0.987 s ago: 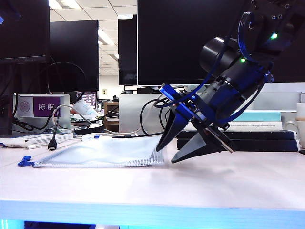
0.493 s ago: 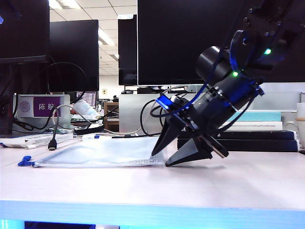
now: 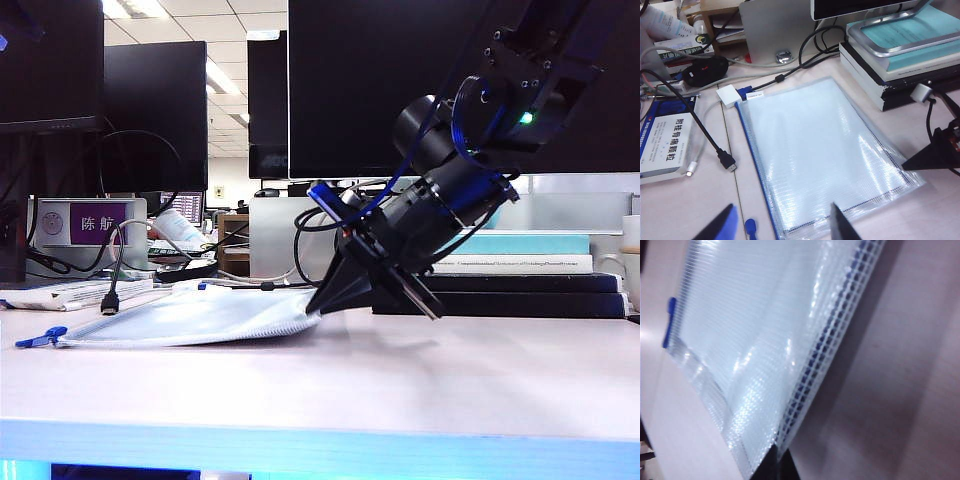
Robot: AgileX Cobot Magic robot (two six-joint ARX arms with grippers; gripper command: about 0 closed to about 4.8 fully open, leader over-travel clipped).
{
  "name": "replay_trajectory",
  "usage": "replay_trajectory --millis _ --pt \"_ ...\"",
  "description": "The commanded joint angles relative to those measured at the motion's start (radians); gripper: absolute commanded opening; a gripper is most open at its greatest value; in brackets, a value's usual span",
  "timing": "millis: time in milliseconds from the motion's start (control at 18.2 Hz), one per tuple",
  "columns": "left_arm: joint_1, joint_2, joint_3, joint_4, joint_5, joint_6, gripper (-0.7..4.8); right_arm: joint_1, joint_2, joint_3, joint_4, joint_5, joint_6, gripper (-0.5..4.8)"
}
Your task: Pick up the transparent plastic file bag with a blue zipper and open its zipper.
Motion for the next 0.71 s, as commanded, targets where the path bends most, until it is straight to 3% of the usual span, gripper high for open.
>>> replay_trajectory --millis 55,219,274,439,603,713 --pt "0.0 -0.001 0.005 0.006 0.004 0.005 2.53 0.0 -0.03 0.032 -0.008 -0.077 -0.002 -0.06" --pt "0.0 0.0 0.004 0.005 0.003 0.034 4.26 -0.003 -0.154 0.047 -0.014 -0.079 -0.014 -0.06" --pt "0.0 0.001 0.004 0.005 0.005 0.035 4.42 -0.008 -0.187 0.056 -0.027 -0.081 -0.017 -0.06" --pt "0.0 0.002 0.0 -0.002 0.039 0.086 4.45 -0.022 -0.298 0.135 -0.159 -0.094 -0.082 -0.06" --pt "0.0 0.002 -0.014 -0.002 0.156 0.111 4.44 -0.029 -0.359 0.225 -0.215 -0.094 -0.092 -0.06" --pt "-0.001 0.002 -0.03 -0.011 0.167 0.109 4.44 -0.036 -0.371 0.304 -0.245 -0.094 -0.092 -0.06"
